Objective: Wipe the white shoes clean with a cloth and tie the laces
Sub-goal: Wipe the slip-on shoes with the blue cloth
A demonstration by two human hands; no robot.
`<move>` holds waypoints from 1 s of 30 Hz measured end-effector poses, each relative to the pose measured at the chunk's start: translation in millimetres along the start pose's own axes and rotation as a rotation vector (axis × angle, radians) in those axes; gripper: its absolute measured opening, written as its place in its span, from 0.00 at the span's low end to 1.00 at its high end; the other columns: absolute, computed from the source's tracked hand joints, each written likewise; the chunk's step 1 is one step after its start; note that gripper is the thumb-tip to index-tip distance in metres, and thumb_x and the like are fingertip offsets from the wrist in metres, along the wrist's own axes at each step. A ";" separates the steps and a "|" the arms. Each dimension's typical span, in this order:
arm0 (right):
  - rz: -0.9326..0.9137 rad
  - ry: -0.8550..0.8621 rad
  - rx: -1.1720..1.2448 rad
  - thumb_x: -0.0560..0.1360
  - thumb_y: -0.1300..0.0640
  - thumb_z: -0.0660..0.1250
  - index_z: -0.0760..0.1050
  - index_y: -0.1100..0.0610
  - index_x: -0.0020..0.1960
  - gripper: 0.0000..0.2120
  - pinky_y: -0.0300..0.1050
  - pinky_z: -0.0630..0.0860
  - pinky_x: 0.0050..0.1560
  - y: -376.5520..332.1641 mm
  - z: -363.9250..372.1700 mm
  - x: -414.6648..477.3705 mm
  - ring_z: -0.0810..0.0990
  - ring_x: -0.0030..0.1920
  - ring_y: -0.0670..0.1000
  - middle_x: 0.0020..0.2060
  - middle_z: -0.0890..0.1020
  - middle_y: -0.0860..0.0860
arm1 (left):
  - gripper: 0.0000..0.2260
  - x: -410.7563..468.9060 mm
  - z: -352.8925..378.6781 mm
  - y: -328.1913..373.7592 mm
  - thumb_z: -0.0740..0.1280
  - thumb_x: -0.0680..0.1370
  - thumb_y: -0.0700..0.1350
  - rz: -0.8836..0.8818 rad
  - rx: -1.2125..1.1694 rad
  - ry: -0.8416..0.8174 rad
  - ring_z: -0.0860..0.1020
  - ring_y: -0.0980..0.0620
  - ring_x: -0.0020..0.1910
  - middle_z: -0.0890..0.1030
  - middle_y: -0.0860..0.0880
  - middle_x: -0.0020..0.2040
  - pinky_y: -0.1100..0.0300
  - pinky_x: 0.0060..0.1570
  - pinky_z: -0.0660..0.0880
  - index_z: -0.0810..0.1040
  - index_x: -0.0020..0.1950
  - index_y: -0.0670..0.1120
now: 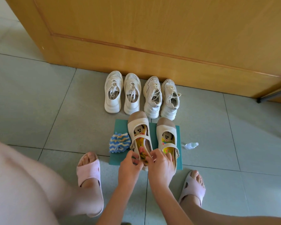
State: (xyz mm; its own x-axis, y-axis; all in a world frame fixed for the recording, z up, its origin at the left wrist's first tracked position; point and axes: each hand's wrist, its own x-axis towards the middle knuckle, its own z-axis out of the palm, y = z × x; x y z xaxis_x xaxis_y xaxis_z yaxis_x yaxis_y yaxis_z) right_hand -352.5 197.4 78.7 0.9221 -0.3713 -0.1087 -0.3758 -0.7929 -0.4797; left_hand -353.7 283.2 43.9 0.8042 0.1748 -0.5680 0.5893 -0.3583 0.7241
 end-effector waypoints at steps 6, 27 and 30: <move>0.057 -0.100 -0.053 0.71 0.55 0.71 0.76 0.54 0.43 0.05 0.43 0.66 0.36 2.9 2.8 5.8 0.71 0.49 0.51 0.34 0.72 0.42 | 0.06 1.2 0.5 0.0 0.68 0.76 0.44 -0.010 -0.024 0.006 0.79 0.55 0.40 0.79 0.52 0.40 0.54 0.45 0.79 0.71 0.47 0.48; -0.007 -0.492 -0.439 0.78 0.58 0.62 0.68 0.59 0.58 0.10 0.43 0.73 0.40 -14.9 12.1 55.0 0.80 0.48 0.54 0.50 0.79 0.54 | 0.04 10.0 -17.0 -7.5 0.68 0.74 0.42 -0.027 -0.019 0.046 0.80 0.52 0.40 0.81 0.51 0.40 0.50 0.45 0.79 0.73 0.45 0.49; -0.017 -0.518 -0.469 0.78 0.63 0.60 0.69 0.61 0.59 0.10 0.44 0.75 0.45 -16.5 15.5 57.5 0.80 0.52 0.55 0.53 0.79 0.56 | 0.04 11.1 -17.3 -8.1 0.68 0.73 0.43 -0.054 -0.046 0.042 0.80 0.51 0.40 0.81 0.51 0.40 0.48 0.45 0.79 0.73 0.45 0.50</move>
State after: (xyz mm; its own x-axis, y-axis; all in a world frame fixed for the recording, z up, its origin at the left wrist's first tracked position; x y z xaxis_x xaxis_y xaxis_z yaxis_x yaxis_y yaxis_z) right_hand -291.9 196.7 66.9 0.8096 -0.1713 -0.5615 -0.2532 -0.9648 -0.0707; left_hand -348.2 303.9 38.5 0.7733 0.2314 -0.5903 0.6338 -0.3049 0.7109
